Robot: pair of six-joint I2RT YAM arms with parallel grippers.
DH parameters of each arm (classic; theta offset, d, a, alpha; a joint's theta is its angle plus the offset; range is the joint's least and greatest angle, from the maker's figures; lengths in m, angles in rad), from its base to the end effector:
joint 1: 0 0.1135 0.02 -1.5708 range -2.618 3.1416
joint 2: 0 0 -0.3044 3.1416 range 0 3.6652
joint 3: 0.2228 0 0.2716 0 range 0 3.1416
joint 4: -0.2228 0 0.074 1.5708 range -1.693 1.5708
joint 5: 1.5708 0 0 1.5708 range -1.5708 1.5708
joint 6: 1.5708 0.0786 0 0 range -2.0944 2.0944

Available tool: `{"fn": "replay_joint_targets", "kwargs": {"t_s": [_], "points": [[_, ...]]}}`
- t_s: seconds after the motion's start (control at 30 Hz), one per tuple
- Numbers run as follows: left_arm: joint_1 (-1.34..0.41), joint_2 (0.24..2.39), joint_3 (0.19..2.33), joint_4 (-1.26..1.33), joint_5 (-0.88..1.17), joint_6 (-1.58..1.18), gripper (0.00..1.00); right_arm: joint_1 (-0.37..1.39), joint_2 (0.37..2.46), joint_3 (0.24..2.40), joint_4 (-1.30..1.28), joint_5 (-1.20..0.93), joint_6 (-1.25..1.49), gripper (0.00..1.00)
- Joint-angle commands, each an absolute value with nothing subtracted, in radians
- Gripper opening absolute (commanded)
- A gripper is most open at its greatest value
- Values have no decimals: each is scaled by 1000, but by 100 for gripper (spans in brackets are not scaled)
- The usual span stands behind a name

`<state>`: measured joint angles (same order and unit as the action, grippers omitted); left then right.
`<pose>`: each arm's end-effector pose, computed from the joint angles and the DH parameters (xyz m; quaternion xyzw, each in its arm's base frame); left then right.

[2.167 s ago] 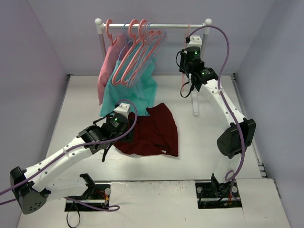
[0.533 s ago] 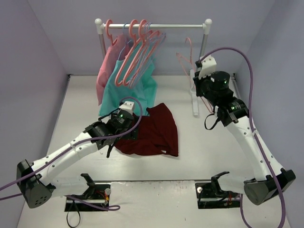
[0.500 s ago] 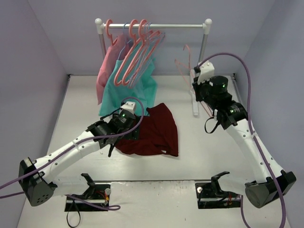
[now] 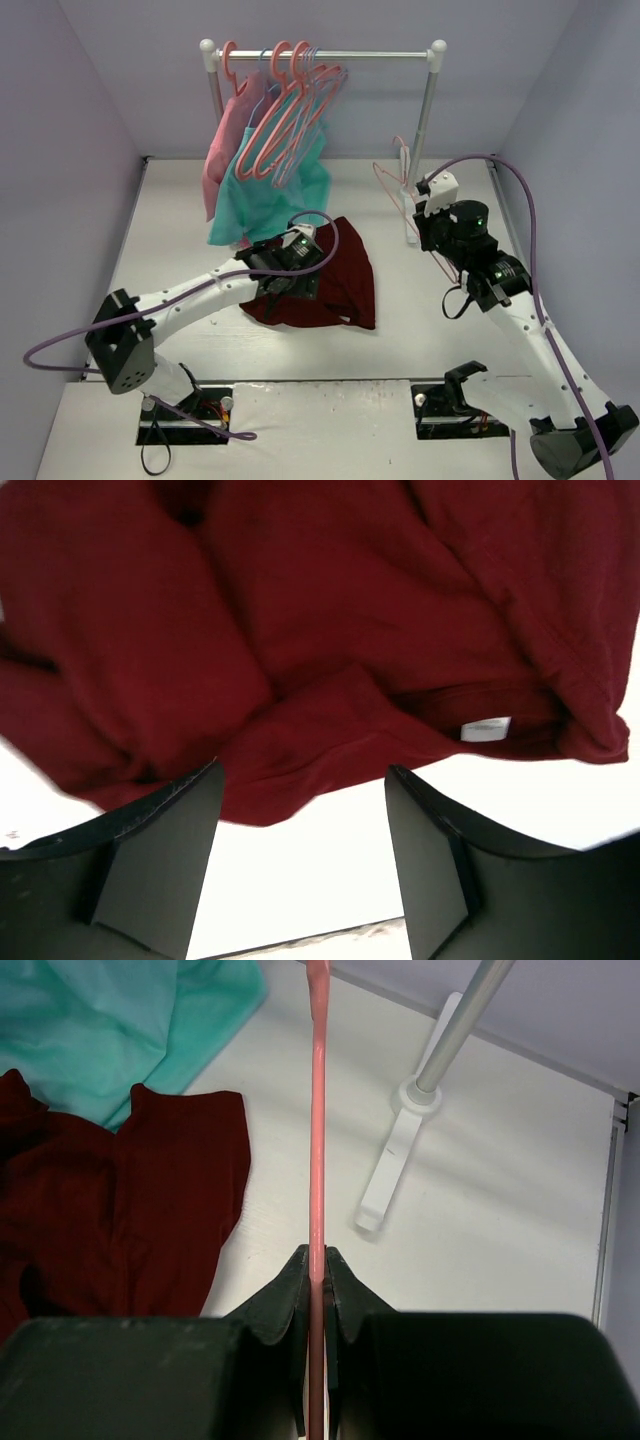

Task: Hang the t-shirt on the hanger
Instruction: Pick up the hanger from the clothesline.

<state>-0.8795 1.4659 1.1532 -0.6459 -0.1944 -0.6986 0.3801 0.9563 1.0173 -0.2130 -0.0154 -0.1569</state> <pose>0.2319 -0.2565 0.2682 0.0566 0.9478 -0.1477 0.2770 0.2373 0.0961 0.4152 -0.2061 0.7302 0.0783 0.6467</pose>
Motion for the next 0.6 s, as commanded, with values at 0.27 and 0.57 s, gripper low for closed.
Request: {"fn": "replay_joint_targets", "kwargs": {"t_s": [0.27, 0.57], "points": [[-942, 1692, 1292, -644, -307, -903, 59, 377, 839, 927, -164, -27, -125, 0], [-990, 1849, 1453, -779, -388, -1005, 58, 378, 717, 875, -211, -72, -59, 0]]}}
